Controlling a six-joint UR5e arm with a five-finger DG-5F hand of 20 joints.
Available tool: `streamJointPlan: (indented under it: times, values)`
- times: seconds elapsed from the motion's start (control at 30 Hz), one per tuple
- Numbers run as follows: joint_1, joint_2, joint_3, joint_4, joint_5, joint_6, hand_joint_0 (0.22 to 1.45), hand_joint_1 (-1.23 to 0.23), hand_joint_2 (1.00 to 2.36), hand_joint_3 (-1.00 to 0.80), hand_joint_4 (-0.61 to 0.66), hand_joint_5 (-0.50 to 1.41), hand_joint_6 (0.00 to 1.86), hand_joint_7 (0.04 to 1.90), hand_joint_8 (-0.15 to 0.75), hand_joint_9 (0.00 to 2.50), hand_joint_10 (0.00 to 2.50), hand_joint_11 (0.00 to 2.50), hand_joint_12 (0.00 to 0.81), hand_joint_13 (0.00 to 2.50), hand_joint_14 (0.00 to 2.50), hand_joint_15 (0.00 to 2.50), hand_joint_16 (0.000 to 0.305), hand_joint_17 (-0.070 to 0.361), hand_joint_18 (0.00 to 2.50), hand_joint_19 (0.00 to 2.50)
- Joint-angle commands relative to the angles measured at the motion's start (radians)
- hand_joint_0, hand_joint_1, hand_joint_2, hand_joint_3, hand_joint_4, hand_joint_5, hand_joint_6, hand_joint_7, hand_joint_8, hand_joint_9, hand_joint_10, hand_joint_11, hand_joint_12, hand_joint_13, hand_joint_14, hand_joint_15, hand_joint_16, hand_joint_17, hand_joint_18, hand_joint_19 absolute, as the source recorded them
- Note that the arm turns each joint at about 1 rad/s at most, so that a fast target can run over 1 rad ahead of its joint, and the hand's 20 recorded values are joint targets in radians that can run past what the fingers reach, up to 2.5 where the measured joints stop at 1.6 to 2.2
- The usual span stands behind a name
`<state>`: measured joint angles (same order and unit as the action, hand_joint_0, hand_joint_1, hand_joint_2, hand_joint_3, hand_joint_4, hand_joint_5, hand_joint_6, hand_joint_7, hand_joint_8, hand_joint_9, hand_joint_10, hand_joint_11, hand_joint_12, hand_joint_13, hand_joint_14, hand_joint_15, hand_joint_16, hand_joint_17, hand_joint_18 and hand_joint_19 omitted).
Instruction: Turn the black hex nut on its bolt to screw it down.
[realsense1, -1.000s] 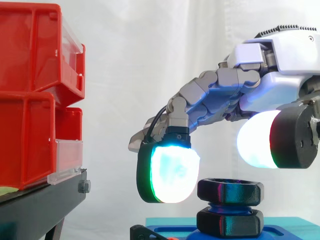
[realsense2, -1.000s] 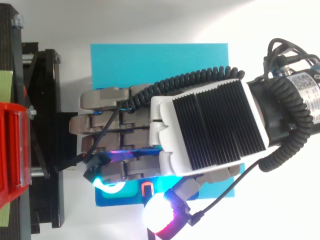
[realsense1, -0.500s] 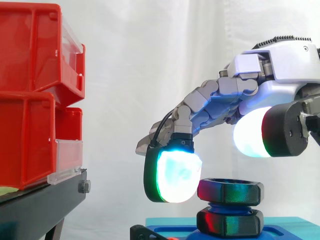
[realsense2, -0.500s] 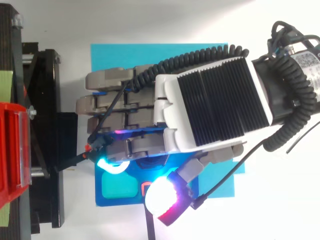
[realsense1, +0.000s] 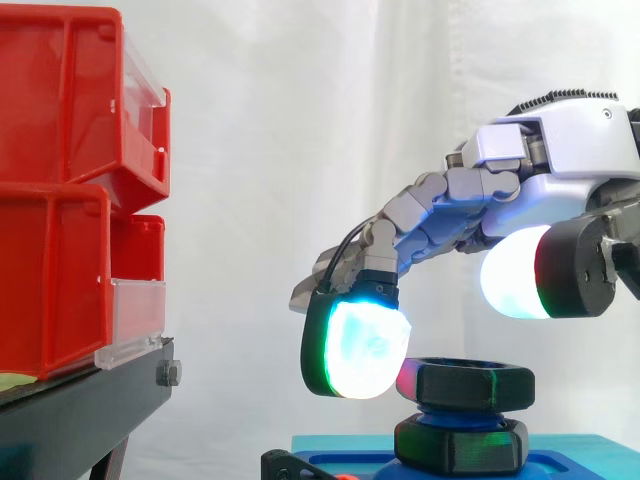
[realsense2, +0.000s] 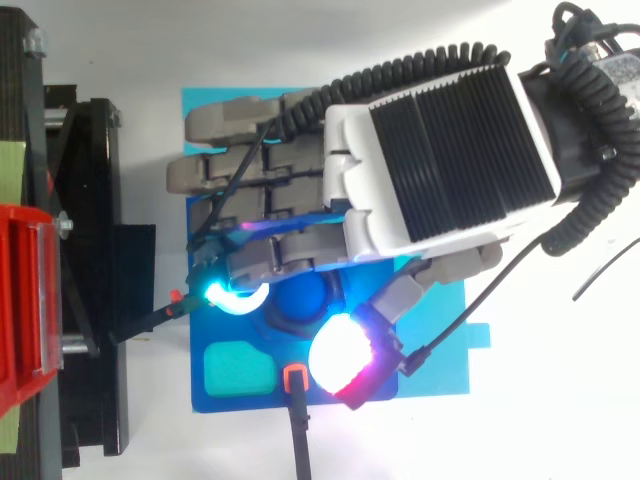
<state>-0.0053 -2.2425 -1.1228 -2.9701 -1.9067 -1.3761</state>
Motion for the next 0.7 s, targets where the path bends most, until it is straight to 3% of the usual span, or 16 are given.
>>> streamJointPlan:
  times: [0.0, 0.23, 0.33, 0.43, 0.53, 0.67]
  values:
    - [-0.021, 0.000, 0.000, -0.007, -0.026, -0.003, 0.52, -0.33, 1.00, -0.50, 0.27, -0.23, 0.73, 0.69, 0.271, 0.48, 0.01, 0.31, 0.171, 0.38, 0.00, 0.00, 0.019, 0.042, 0.14, 0.08]
    - [-0.053, 0.000, 0.000, -0.007, -0.064, -0.011, 0.52, -0.33, 1.00, -0.50, 0.26, -0.22, 0.72, 0.69, 0.270, 0.48, 0.01, 0.31, 0.170, 0.37, 0.00, 0.01, 0.019, 0.042, 0.14, 0.09]
    - [-0.078, 0.000, 0.000, -0.006, -0.089, -0.012, 0.52, -0.33, 1.00, -0.50, 0.26, -0.22, 0.72, 0.69, 0.270, 0.48, 0.01, 0.30, 0.167, 0.37, 0.00, 0.00, 0.019, 0.042, 0.14, 0.09]
    - [-0.091, 0.000, 0.000, 0.000, -0.103, -0.012, 0.52, -0.33, 1.00, -0.50, 0.27, -0.22, 0.72, 0.69, 0.269, 0.48, 0.01, 0.30, 0.166, 0.37, 0.00, 0.00, 0.019, 0.042, 0.14, 0.10]
    - [-0.093, 0.000, 0.003, 0.019, -0.104, -0.011, 0.52, -0.33, 1.00, -0.50, 0.26, -0.22, 0.72, 0.69, 0.268, 0.48, 0.01, 0.30, 0.165, 0.37, 0.00, 0.00, 0.019, 0.042, 0.14, 0.10]
    - [-0.082, 0.000, 0.008, 0.043, -0.098, -0.003, 0.52, -0.34, 1.00, -0.50, 0.26, -0.22, 0.72, 0.69, 0.267, 0.48, 0.01, 0.31, 0.165, 0.37, 0.00, 0.00, 0.019, 0.042, 0.14, 0.10]
